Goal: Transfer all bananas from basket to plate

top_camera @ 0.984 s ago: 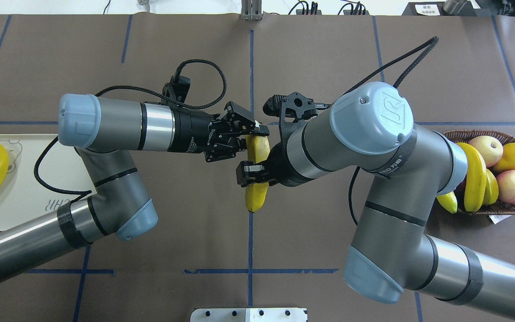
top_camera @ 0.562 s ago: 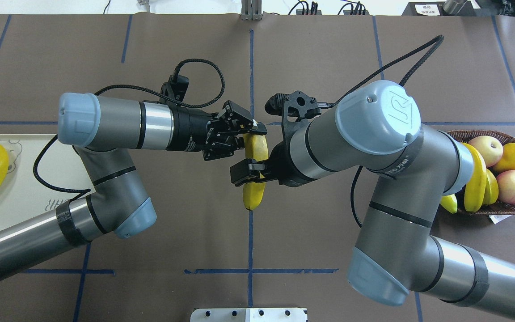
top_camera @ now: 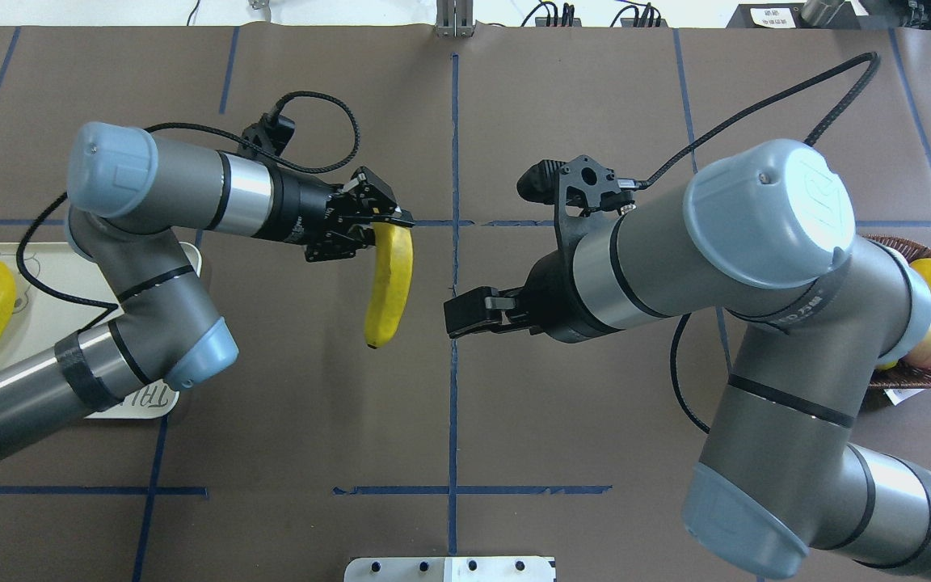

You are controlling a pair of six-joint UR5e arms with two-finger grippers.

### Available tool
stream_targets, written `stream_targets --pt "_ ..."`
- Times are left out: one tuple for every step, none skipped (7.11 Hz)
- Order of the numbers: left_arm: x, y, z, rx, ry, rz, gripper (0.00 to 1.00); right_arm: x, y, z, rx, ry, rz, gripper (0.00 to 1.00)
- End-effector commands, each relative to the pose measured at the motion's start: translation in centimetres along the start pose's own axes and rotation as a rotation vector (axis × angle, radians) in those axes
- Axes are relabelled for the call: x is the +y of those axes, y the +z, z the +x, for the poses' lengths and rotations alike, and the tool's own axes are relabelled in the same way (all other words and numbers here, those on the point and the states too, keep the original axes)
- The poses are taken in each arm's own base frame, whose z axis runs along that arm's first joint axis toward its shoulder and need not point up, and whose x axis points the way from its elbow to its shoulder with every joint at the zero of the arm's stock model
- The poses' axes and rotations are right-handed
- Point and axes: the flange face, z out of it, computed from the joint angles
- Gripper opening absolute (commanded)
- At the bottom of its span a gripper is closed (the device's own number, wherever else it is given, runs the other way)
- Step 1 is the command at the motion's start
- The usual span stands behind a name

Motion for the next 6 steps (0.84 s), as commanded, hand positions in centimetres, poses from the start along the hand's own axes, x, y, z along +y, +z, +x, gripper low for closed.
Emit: stream_targets --pt "-7.4 -6.6 -4.6 -0.13 -0.033 0.058 0.0 0.2 -0.8 1.6 0.015 0.011 0.008 1.0" --pt "-9.2 -9.2 -7.8 -0.17 0.013 0.061 0.0 0.0 -0.8 2.0 0.022 0.016 0.01 1.0" --pt "-11.2 -12.5 -12.9 -0.226 0.036 0.09 0.0 0.0 -0.8 2.5 0.03 0.02 0.012 1.0" --pt "-12.2 -15.3 -17.4 -0.276 0.06 0.115 0.0 -0.2 -0.9 3.0 0.038 0.026 0.017 1.0" --pt "-12.4 -16.8 -21.7 -0.333 0.072 0.112 0.0 -0.3 -0.8 3.7 0.049 0.033 0.018 1.0" --pt "-12.8 -18.4 -24.2 -0.383 0.079 0.12 0.0 -0.3 -0.8 3.7 0.049 0.033 0.018 1.0"
